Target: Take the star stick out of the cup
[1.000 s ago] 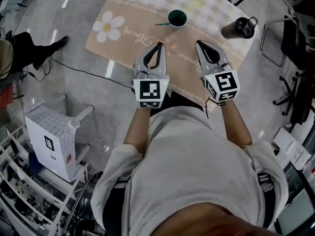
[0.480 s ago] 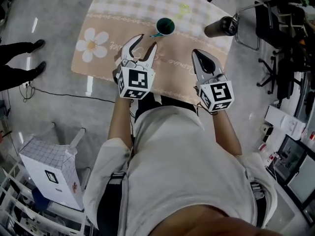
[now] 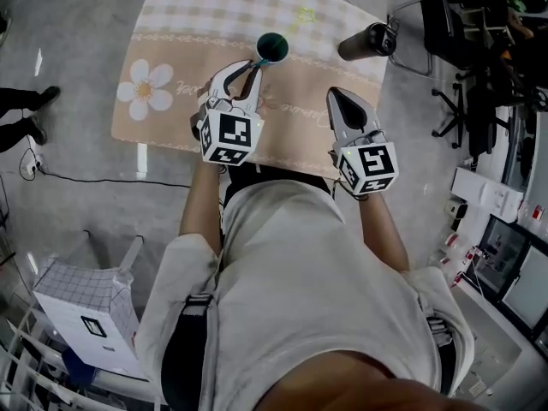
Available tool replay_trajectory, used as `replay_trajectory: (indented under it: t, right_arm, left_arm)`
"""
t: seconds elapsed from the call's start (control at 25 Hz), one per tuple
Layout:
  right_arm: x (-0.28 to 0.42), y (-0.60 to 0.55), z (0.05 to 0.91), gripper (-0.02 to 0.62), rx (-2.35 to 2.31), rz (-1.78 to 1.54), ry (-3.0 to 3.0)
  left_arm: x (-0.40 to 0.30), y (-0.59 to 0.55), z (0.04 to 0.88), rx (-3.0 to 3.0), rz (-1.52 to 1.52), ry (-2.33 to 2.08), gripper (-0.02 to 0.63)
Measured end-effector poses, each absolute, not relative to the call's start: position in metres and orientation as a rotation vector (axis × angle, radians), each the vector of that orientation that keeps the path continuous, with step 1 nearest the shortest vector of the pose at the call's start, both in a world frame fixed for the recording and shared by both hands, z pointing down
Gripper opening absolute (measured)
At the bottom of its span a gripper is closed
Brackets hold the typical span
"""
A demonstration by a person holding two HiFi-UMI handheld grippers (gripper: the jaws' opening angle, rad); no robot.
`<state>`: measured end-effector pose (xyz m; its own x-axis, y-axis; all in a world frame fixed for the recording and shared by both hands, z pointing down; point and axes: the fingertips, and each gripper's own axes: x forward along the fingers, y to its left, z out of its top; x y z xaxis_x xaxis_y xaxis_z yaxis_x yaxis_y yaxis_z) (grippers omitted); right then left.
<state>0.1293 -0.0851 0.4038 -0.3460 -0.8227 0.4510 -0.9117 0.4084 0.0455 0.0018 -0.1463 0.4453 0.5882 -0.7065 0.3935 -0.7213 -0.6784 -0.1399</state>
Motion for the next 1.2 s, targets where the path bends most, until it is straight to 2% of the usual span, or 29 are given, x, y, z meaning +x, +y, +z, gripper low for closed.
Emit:
replay_trajectory:
  t: [0.04,0.52,0.84,1.2]
  right_arm:
    - [0.129,-0.086,0.403,0.0,1.486,0.297,-2.267]
    - [0.123,-0.088,0.395,0.0,1.48,0.277,-2.294]
    - [0.106,-0.096,0.391,0.0,1.428,0.252,-2.337]
    - [0.066,-0.102,0.398,0.0,1.299,0.252,-2.399]
  left_arm:
    - [0.001,-0.148,0.443,2.774,0.641,-1.254,0.02]
    - [-0.02,-0.146,0.37,2.684,0.049,-1.238,0.015]
    - [-0.034,-0.13,0.302,2.752,-0.135,-1.254,0.015]
    - [-0.087,-0.122,0.305,2.63,-0.16,-1.405,0.015]
